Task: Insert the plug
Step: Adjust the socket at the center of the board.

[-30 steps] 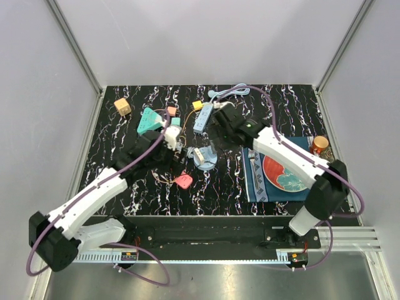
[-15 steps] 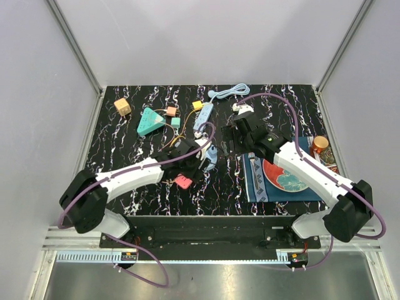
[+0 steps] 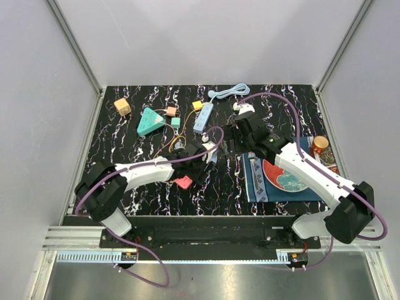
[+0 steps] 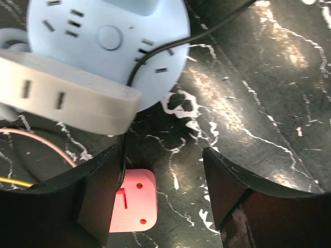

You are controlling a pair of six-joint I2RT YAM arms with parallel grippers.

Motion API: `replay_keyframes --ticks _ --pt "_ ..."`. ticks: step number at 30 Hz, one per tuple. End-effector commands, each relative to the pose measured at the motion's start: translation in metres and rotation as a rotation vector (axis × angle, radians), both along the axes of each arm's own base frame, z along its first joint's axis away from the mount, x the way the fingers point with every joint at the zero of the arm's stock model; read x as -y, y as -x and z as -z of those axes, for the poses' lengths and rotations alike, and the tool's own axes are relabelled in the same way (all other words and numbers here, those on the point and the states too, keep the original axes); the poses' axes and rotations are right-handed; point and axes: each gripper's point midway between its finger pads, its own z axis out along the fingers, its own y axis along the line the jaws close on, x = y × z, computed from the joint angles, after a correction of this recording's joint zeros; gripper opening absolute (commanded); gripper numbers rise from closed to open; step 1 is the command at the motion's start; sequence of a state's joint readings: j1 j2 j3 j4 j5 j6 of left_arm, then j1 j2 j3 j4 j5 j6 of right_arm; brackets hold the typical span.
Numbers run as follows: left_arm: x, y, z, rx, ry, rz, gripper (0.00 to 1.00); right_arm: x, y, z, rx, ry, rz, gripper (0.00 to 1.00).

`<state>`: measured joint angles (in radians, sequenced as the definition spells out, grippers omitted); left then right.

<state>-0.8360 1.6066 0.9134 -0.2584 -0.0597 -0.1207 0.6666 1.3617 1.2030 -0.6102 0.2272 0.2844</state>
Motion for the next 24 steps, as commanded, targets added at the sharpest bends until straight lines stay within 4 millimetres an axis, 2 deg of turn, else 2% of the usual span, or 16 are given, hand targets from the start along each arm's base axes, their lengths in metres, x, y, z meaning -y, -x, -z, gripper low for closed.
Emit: replay_keyframes --ticks 1,5,9,12,15,21,22,24 --pt "0.033 0.015 -0.02 -0.002 0.129 0.106 0.66 0.005 -0.007 -0.021 0.082 -0.013 0.028 0.93" --pt "0.052 0.038 -0.034 -0.056 0.229 0.202 0.64 0.013 -0.01 -0.024 0.104 0.004 0.059 0.93" --pt "0.06 0.057 -0.032 -0.116 0.26 0.261 0.62 0.017 -0.01 -0.028 0.126 0.001 0.079 0.92" --pt "0.065 0.065 -0.039 -0.122 0.28 0.293 0.62 0.022 -0.011 -0.029 0.138 0.01 0.092 0.92" --pt "0.063 0.062 -0.055 -0.083 0.304 0.268 0.63 0.021 -0.012 -0.028 0.138 0.018 0.084 0.91" --pt "0.04 0.048 -0.081 0.039 0.313 0.138 0.8 0.007 -0.016 -0.024 0.111 0.009 0.033 0.88" --pt "0.037 0.045 -0.091 0.072 0.329 0.118 0.82 0.003 -0.016 -0.027 0.11 0.001 0.017 0.88" --pt "0.029 0.046 -0.093 0.088 0.34 0.085 0.85 -0.002 -0.018 -0.024 0.097 -0.001 -0.002 0.86"
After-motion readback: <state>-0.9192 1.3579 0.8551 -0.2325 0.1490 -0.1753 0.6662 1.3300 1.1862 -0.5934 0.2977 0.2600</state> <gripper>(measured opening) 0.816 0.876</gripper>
